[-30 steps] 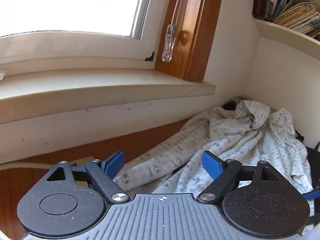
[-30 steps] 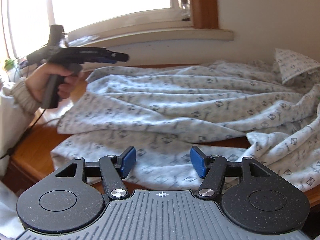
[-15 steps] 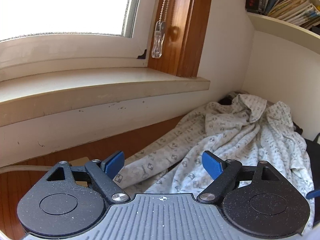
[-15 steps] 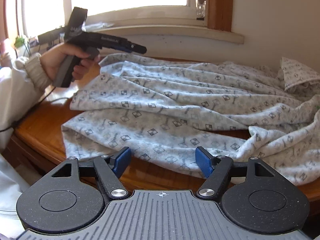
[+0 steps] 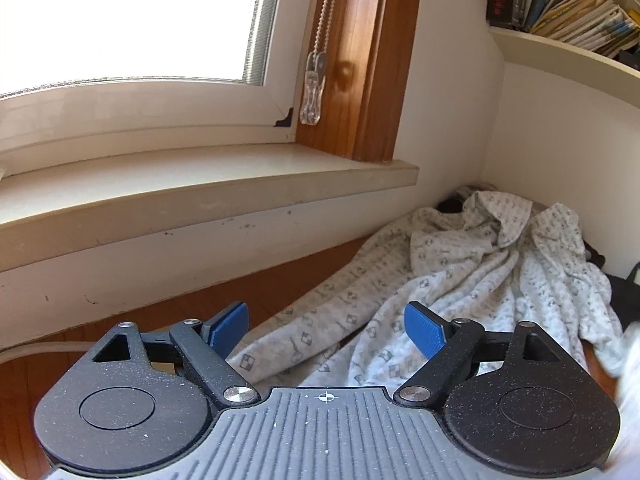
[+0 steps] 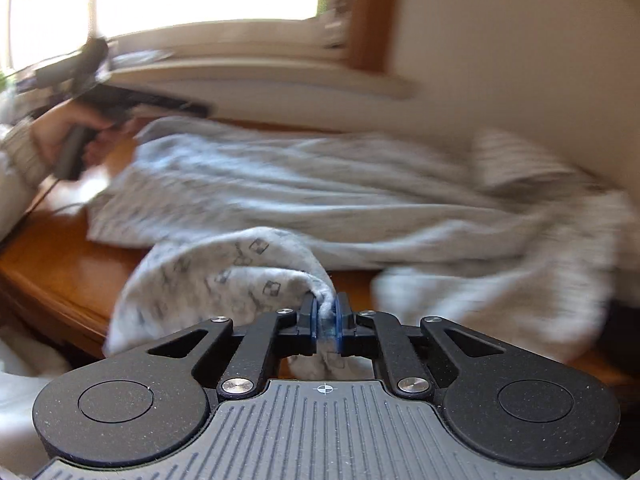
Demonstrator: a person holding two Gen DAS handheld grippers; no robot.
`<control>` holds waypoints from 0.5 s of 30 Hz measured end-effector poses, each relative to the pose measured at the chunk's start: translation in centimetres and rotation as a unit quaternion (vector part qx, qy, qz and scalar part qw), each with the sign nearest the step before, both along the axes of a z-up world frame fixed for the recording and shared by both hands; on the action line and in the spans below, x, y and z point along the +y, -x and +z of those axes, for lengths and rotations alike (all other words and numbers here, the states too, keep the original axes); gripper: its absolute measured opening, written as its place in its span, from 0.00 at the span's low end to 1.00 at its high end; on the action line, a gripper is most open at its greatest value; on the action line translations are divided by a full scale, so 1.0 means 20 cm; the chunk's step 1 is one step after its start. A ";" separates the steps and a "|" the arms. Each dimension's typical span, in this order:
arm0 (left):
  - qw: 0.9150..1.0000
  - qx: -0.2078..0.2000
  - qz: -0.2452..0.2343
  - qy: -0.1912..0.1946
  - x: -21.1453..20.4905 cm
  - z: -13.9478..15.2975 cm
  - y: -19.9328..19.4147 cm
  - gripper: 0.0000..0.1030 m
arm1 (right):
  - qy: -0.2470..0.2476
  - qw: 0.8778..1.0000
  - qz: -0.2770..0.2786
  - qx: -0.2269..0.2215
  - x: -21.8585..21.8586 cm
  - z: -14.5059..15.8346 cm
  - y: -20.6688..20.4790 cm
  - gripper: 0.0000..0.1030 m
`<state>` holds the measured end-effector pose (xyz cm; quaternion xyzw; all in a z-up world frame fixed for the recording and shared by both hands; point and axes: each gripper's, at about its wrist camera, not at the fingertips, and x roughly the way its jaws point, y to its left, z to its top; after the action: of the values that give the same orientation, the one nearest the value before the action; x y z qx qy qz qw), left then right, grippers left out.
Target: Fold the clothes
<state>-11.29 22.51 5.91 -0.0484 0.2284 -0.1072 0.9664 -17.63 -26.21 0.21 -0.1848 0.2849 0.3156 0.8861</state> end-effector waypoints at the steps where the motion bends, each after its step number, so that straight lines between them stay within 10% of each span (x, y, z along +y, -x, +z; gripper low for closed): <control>1: 1.000 0.001 0.001 0.000 0.00 0.00 0.00 0.85 | 0.019 0.999 -0.020 -0.017 -0.07 0.05 0.01 0.09; 12: 1.000 0.013 0.015 -0.015 0.04 -0.03 -0.03 0.85 | 0.113 0.965 -0.192 -0.140 -0.27 0.14 -0.44 0.11; 15: 0.999 0.016 0.015 -0.025 0.06 -0.03 -0.03 0.85 | 0.056 0.975 -0.180 -0.120 -0.18 0.07 -0.53 0.21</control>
<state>-10.70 23.67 5.34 -0.0291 0.2456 -0.0861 0.9651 -7.11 -29.81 1.63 -0.2164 0.2224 0.1097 0.9443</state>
